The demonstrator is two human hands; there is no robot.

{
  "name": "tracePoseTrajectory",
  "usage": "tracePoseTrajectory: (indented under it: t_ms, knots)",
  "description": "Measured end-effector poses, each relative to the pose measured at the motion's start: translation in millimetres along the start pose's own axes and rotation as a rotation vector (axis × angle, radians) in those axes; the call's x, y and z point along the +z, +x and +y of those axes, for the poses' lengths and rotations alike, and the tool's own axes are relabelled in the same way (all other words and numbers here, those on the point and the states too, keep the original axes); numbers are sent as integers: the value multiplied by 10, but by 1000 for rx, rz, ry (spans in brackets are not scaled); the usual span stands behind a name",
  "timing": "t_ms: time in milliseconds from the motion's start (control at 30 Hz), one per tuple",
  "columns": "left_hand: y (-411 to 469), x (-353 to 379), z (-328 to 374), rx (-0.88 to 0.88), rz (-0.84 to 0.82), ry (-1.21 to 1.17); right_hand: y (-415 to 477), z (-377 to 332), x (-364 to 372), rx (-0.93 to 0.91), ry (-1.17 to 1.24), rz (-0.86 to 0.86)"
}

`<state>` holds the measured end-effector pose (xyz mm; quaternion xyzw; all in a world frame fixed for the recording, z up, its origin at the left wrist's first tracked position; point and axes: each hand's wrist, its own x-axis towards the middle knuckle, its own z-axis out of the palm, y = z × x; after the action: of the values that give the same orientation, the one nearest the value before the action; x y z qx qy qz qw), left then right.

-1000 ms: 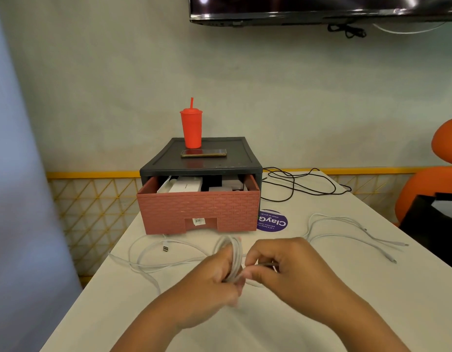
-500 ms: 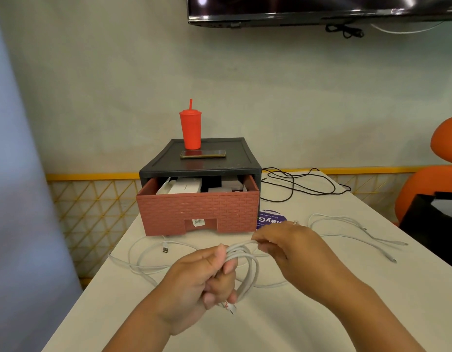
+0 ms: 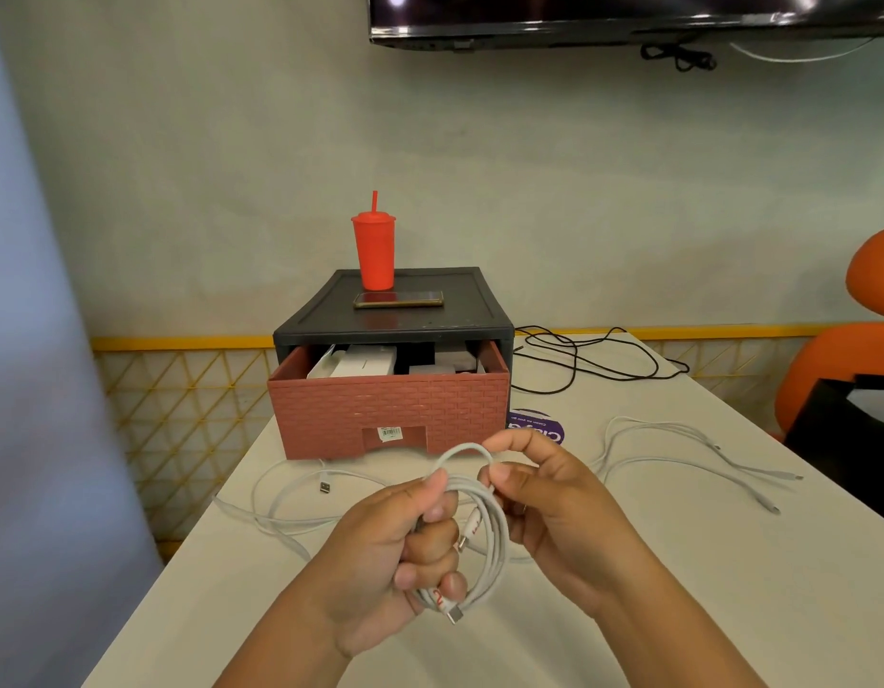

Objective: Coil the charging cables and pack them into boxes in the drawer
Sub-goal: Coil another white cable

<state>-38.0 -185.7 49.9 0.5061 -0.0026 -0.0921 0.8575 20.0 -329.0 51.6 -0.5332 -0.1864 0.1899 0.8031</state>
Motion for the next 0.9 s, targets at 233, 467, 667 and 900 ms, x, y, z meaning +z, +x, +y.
tracePoseTrajectory:
  t_ms: [233, 467, 667, 900]
  knots:
    - [33, 30, 4, 114, 99, 13, -20, 93, -9, 40, -121, -65]
    - [95, 46, -41, 210, 163, 141, -36, 172, 56, 35, -471, 1]
    - [146, -1, -80, 260, 230, 312, -105, 116, 87, 24, -777, 63]
    - [174, -212, -46, 326, 309, 593, -198, -159, -16, -103, -885, -102]
